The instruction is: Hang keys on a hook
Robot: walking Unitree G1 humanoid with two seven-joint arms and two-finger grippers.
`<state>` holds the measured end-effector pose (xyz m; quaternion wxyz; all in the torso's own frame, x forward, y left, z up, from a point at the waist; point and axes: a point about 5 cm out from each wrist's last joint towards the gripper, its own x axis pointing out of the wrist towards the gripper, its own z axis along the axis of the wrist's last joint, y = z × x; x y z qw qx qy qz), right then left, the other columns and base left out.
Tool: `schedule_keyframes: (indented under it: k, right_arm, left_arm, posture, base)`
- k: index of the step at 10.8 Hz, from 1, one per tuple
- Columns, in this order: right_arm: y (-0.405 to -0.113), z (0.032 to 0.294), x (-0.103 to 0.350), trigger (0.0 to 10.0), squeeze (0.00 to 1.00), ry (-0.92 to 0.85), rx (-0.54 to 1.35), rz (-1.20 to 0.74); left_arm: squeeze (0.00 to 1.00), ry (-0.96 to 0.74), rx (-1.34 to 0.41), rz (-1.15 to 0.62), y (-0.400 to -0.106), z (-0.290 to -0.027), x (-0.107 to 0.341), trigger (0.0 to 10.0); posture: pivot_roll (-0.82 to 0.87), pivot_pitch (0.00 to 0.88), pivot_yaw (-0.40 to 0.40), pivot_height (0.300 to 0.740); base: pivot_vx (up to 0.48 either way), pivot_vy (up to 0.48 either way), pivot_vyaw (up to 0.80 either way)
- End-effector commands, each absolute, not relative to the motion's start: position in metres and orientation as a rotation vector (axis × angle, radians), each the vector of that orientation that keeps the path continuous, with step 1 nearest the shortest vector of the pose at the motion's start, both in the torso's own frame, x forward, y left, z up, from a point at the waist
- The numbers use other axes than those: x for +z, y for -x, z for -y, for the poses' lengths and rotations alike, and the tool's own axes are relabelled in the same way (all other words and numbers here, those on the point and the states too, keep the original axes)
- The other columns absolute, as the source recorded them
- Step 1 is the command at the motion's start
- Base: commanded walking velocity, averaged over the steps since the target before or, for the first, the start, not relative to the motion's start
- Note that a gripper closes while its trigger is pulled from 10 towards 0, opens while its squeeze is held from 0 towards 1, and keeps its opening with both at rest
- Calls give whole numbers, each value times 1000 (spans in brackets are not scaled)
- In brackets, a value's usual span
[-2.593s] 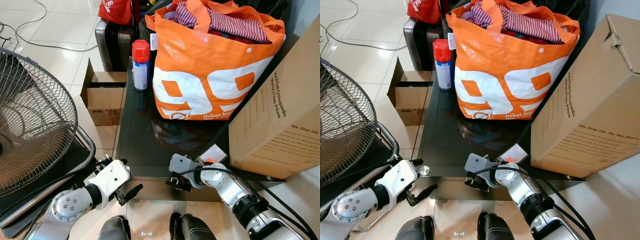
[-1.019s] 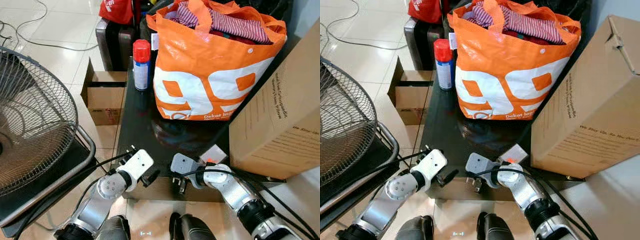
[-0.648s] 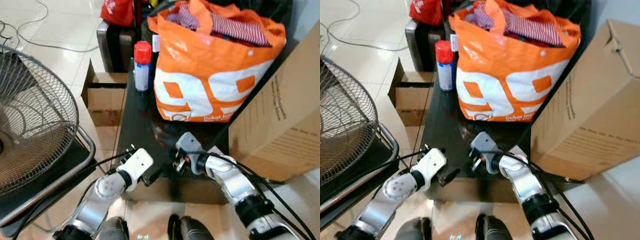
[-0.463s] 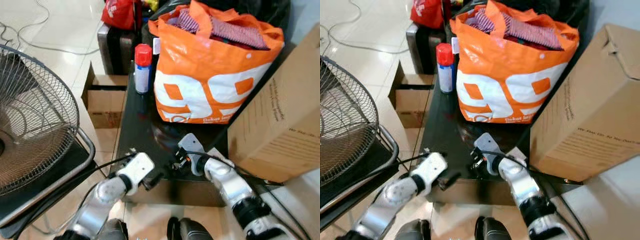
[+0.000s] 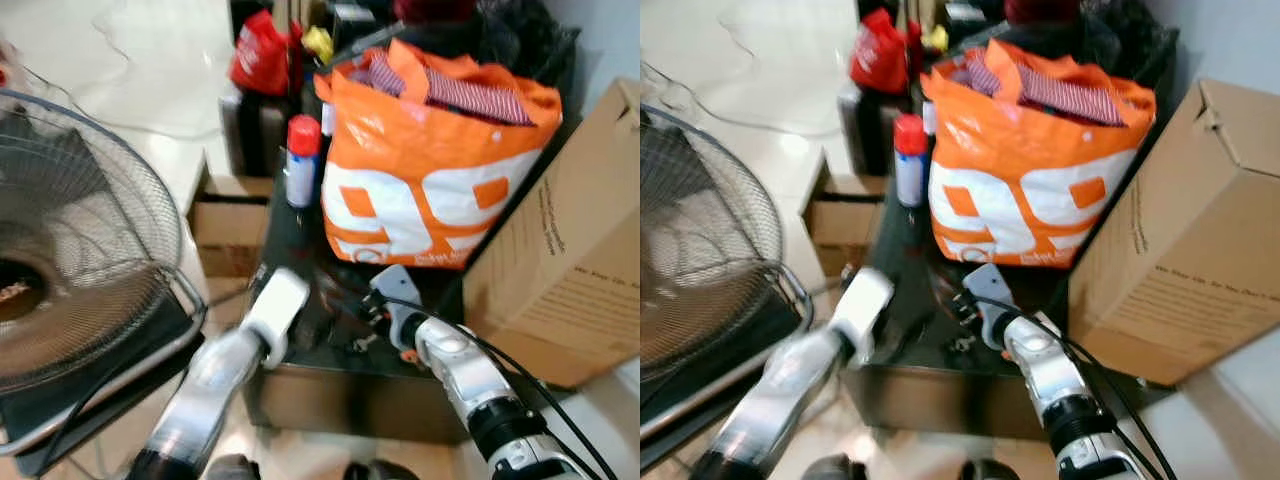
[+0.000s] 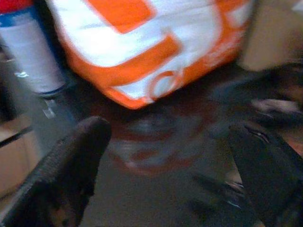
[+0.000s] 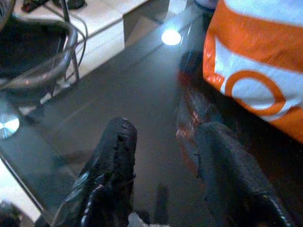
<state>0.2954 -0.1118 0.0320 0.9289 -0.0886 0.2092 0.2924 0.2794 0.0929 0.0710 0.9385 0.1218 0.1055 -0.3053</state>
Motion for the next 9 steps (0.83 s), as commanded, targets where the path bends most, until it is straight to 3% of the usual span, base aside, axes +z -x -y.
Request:
schedule_keyframes:
  k: [1, 2, 3, 4, 6, 7, 8, 9]
  right_arm:
    - [-294, 115, 29, 10000, 1000, 156, 569, -431]
    - [-293, 116, 29, 10000, 1000, 151, 557, -426]
    - [-296, 119, 32, 10000, 1000, 137, 531, -413]
    - [-296, 119, 32, 10000, 1000, 138, 531, -412]
    - [-296, 115, 30, 10000, 1000, 203, 564, -410]
    - [-296, 115, 30, 10000, 1000, 222, 558, -407]
    - [-296, 119, 30, 10000, 1000, 221, 539, -406]
    - [-296, 124, 30, 10000, 1000, 220, 522, -403]
  left_arm:
    - [0, -273, -500, -264, -294, -88, 65, 10000]
    - [0, -245, -420, -286, -306, -84, 67, 10000]
    - [0, -100, -351, -310, -322, -72, 78, 10000]
    - [0, -44, -400, -303, -325, -63, 81, 10000]
    - [0, -445, -627, -241, -306, -55, 53, 10000]
    - [0, -493, -689, -196, -242, -146, 67, 10000]
    - [0, -459, -673, -140, -226, -166, 88, 10000]
    - [0, -408, -674, -92, -227, -163, 97, 10000]
  posture:
    - [85, 0, -49, 740]
    - [84, 0, -49, 740]
    - [83, 0, -53, 740]
    - [81, 0, -51, 740]
    - [80, 0, -52, 740]
    - [72, 0, -47, 740]
    - [64, 0, -44, 740]
    - [59, 0, -40, 740]
  base:
    - [0, 0, 0]
    - [0, 0, 0]
    - [0, 0, 0]
    - [0, 0, 0]
    - [0, 0, 0]
    - [0, 0, 0]
    - [0, 0, 0]
    - [0, 0, 0]
